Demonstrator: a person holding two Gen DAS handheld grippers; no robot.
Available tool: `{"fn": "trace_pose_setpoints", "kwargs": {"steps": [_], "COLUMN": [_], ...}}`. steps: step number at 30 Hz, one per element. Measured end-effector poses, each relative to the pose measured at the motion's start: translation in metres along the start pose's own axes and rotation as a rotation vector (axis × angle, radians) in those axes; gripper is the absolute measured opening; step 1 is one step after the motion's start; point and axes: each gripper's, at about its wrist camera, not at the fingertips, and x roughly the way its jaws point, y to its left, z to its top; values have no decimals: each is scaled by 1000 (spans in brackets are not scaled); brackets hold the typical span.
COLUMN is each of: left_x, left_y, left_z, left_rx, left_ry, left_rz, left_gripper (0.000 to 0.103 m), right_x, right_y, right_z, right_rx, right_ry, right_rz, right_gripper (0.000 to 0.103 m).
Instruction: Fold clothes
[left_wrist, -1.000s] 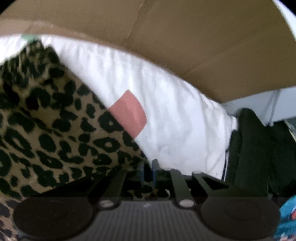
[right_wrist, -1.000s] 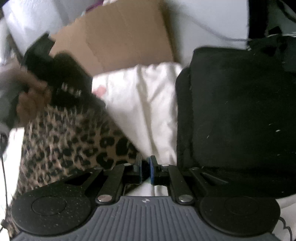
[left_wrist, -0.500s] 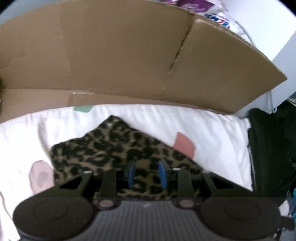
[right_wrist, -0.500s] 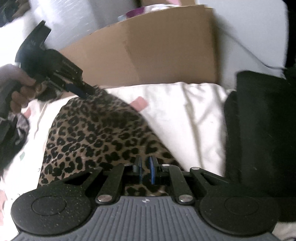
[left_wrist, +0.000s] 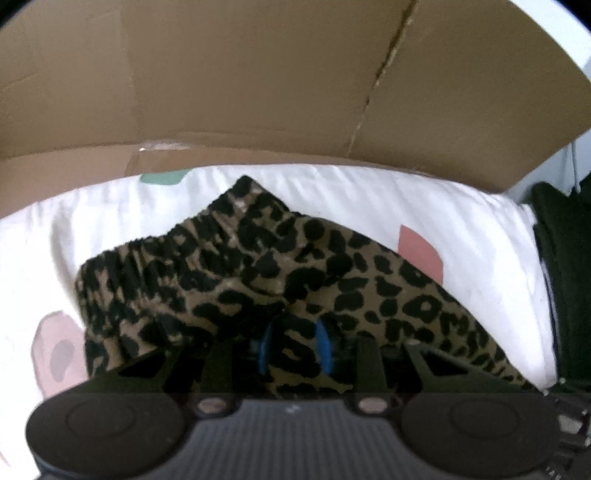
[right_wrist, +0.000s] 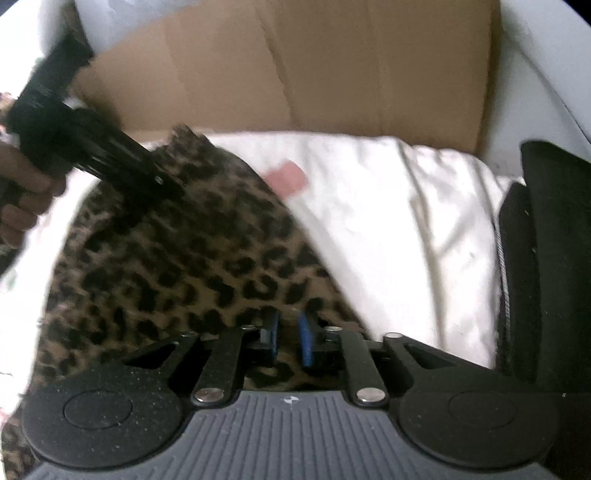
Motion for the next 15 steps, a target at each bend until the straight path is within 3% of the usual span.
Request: {"fn": "trace_pose_setpoints", "kwargs": {"steps": [4, 8, 10, 12, 15], "left_x": [-12, -23, -29, -35, -33], "left_y": [-4, -9, -12, -14, -17], "left_z": [8, 19, 24, 30, 35], "left_rx": [25, 86, 117, 148, 197], "left_ry": [-50, -84, -101, -117, -121], "left_rz": [-27, 42, 76, 110, 149], "left_gripper": [25, 27, 38, 61, 62], "right_x": [-1, -4, -4, -3, -2], "right_y": [-9, -11, -11, -11, -12], "right_z": [-4, -8, -8, -6, -5], "right_rx": [5, 11, 10, 14, 21], "right_ry": [9, 10, 10, 11, 9], "right_rz": [-31, -32, -36, -37, -31], "right_gripper": [13, 13, 13, 13, 13]}}
